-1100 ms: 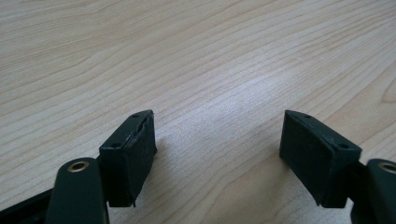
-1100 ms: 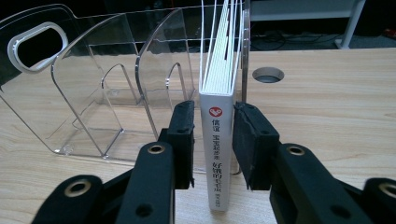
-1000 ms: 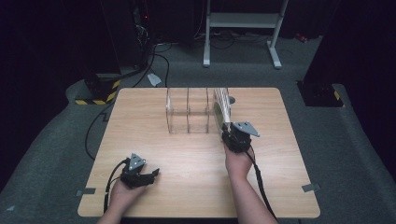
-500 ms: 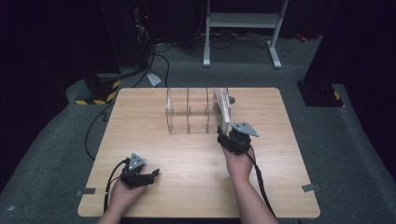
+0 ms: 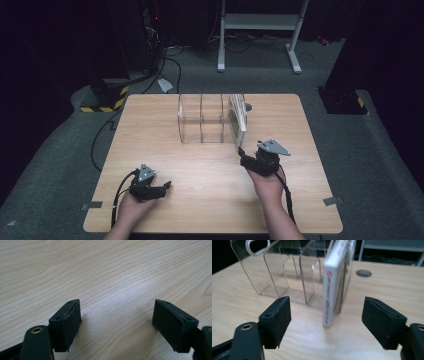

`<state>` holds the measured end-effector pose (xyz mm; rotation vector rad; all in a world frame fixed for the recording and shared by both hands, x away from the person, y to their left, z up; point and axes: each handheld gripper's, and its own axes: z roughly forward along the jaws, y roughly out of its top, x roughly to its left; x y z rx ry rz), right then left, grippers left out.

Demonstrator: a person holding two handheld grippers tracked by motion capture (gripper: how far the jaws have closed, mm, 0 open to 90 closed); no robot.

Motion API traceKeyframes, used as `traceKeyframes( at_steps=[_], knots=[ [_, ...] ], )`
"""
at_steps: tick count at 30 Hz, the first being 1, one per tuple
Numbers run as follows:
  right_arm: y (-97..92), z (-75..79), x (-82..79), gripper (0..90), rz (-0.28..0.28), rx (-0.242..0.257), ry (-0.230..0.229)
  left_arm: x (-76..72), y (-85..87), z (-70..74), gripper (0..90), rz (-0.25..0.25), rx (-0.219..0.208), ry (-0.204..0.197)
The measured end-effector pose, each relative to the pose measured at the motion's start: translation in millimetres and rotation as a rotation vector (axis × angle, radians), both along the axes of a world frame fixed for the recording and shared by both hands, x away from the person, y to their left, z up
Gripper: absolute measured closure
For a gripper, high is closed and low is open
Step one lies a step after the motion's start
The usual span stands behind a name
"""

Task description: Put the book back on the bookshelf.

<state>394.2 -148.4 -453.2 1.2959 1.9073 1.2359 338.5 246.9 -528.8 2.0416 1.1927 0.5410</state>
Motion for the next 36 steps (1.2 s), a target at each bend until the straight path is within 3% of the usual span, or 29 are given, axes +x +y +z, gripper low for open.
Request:
traceKeyframes(
  at_steps=[8,14,19,22,27,31,36],
  knots=[
    [-38.5,-24.7,-19.6,17.8,-0.008,-0.070,0.059,-0.1,-0.3,-0.1,20.2,0.006,0.001,0.004],
    [-70.9,-50.8,-25.4,13.5,-0.043,-0.168,0.168,0.0,-0.3,0.0,20.0,0.007,0.003,0.004],
    [-89.8,-67.4,-29.1,13.0,-0.085,-0.214,0.235,0.0,-0.3,0.0,19.9,0.007,0.003,0.004],
    [-96.5,-71.1,-29.7,12.3,-0.092,-0.200,0.266,-0.1,-0.3,0.1,20.0,0.007,0.004,0.006],
    [-93.8,-71.5,-27.0,9.7,-0.098,-0.194,0.275,-0.5,-0.4,0.0,20.0,0.009,0.004,0.004],
    [-85.7,-71.6,-25.9,9.2,-0.172,-0.186,0.282,-0.5,-0.4,0.0,20.0,0.012,0.002,0.003],
    [-85.0,-71.6,-25.2,9.2,-0.170,-0.190,0.280,-0.5,-0.4,0.0,19.9,0.012,0.002,0.003]
  ],
)
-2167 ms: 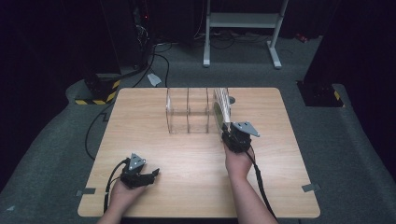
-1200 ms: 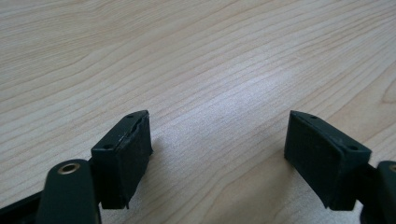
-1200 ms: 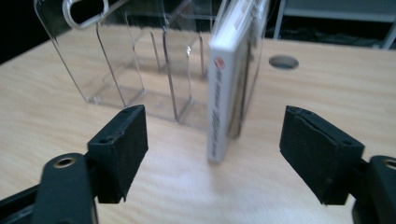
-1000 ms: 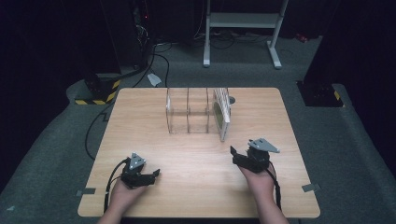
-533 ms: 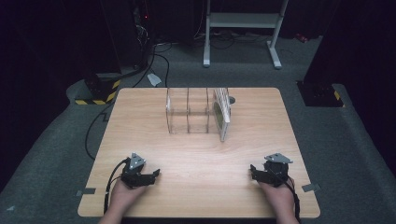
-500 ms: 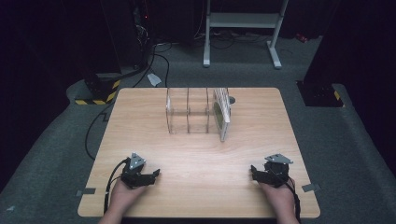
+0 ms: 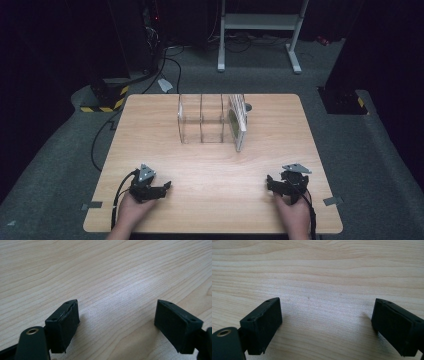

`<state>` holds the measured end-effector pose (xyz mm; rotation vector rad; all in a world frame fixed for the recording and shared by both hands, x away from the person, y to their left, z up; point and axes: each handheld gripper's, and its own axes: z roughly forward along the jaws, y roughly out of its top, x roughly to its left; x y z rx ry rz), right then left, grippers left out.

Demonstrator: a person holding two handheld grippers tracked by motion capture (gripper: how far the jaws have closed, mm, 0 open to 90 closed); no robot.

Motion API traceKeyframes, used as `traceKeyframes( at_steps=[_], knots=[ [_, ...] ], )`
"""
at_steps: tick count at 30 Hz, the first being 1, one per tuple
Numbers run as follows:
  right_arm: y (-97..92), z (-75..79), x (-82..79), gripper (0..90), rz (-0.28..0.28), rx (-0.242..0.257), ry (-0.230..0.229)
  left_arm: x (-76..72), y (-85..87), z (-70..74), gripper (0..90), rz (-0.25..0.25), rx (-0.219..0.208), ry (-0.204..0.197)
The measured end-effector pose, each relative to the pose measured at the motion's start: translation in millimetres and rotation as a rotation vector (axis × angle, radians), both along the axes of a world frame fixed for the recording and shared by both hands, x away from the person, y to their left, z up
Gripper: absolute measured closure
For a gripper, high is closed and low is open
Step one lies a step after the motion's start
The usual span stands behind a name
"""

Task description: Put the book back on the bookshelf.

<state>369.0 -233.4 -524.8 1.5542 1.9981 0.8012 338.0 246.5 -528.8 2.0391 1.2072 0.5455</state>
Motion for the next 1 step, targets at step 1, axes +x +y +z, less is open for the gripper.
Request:
traceKeyframes(
  at_steps=[1],
  knots=[
    [0.0,0.0,0.0,9.2,0.000,0.000,0.000,0.0,0.0,0.0,19.9,0.000,0.000,0.000]
  ],
)
